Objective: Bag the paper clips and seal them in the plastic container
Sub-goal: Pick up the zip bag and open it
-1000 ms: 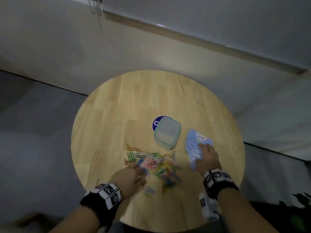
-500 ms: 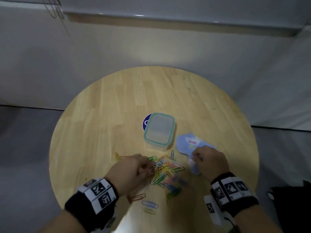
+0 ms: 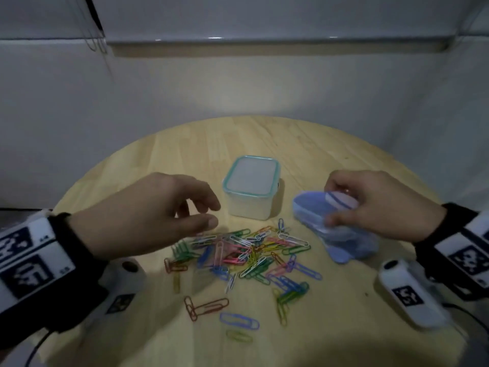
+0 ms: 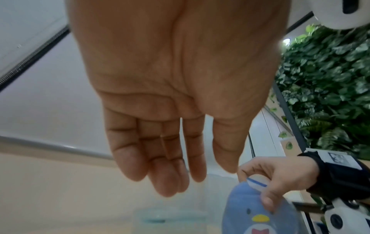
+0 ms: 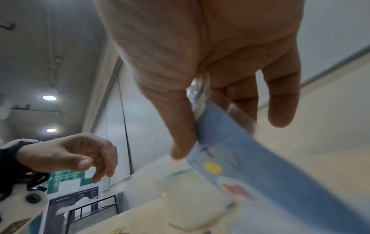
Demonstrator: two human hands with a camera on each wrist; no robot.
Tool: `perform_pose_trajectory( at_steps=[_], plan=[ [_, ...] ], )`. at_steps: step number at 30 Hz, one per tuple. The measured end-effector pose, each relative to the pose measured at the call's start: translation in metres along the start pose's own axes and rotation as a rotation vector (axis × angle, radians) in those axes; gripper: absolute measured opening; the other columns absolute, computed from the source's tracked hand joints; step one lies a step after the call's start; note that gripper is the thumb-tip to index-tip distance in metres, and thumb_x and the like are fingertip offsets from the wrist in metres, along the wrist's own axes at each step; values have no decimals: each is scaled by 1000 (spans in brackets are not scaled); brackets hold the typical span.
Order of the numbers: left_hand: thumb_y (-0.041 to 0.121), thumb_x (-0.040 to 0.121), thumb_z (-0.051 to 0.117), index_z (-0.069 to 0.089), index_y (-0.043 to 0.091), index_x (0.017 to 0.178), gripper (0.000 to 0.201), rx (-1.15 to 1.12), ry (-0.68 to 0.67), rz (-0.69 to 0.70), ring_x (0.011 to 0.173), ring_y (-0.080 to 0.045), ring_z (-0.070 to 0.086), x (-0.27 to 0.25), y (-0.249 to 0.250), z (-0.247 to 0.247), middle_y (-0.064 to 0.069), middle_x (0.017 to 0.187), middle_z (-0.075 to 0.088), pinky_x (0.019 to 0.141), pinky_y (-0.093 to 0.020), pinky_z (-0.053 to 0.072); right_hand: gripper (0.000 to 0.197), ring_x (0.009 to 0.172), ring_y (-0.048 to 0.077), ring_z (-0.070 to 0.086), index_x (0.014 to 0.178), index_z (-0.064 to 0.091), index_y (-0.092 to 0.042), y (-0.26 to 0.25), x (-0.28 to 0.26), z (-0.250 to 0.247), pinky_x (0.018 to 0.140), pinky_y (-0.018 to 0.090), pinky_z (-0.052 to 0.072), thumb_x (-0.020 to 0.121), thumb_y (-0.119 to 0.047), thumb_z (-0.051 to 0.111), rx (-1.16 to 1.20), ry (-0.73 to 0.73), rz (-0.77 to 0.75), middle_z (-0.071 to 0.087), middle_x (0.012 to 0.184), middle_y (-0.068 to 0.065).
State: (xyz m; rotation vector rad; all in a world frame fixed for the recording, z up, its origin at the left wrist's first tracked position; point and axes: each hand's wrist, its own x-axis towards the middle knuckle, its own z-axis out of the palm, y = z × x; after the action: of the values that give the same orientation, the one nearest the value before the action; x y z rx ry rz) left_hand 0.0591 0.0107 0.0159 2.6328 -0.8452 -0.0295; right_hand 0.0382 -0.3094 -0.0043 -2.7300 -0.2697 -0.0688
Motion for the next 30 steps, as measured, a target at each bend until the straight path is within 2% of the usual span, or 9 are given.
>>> perform_pose_trajectory(
  at_steps=[4,7,9,13,15,19,22,25,30],
  plan=[
    [53,79,65,68,40,94,20,-169,161,45,80,-4,66,-27,20,0,23,95,67,64,-12,47,24,62,9,49,79,42,-28,-38,-21,-17,62,27,39,81,-29,65,-12,92,-248,53,66,-8],
    [60,73,66,69,37,102,38,-414,208,83,87,-4,66,-46,49,-1,18,101,69,66,-15,52,9,73,4,51,78,56,-30,-80,-48,-20,69,25,42,74,-32,64,1,58,-436,58,78,-13],
    [56,72,76,71,33,103,39,-541,108,63,78,-3,66,-53,62,8,13,97,72,65,-24,55,8,79,9,52,77,66,-30,-98,-56,-9,71,29,42,69,-31,70,-39,125,-544,59,83,-11],
    [34,77,70,71,28,101,24,-617,108,106,83,-39,67,-71,72,28,-8,88,75,76,-54,55,23,77,19,56,89,63,-24,-119,-73,12,72,35,41,68,-26,71,-77,375,-612,61,81,-6],
    [26,79,64,73,29,94,18,-604,212,67,85,-33,70,-75,65,28,-6,84,76,75,-51,55,30,80,18,56,94,54,-22,-125,-77,15,78,34,40,69,-25,70,-55,427,-625,61,85,-6],
    [27,72,68,73,27,71,5,-596,333,-20,57,-6,61,-82,60,22,4,64,72,57,-26,48,29,86,19,58,95,57,-21,-139,-73,16,89,37,38,71,-31,70,-154,485,-629,65,88,-6],
    [20,72,80,63,16,55,24,-552,454,-66,46,-3,47,-86,61,20,5,48,61,47,-17,36,15,91,23,59,79,65,-24,-154,-70,17,83,38,39,72,-36,69,-176,503,-594,66,99,-4],
    [19,70,78,58,12,60,24,-626,519,-71,50,-6,44,-88,61,16,3,52,55,49,-19,34,13,80,23,57,74,67,-27,-163,-66,10,70,35,38,68,-38,66,-177,454,-517,59,91,-3],
    [26,68,73,66,14,72,14,-603,390,-78,57,-10,54,-90,57,14,1,60,64,58,-29,43,27,74,19,61,92,60,-20,-165,-66,11,62,35,46,68,-31,67,-93,380,-639,60,88,-5]
  ],
)
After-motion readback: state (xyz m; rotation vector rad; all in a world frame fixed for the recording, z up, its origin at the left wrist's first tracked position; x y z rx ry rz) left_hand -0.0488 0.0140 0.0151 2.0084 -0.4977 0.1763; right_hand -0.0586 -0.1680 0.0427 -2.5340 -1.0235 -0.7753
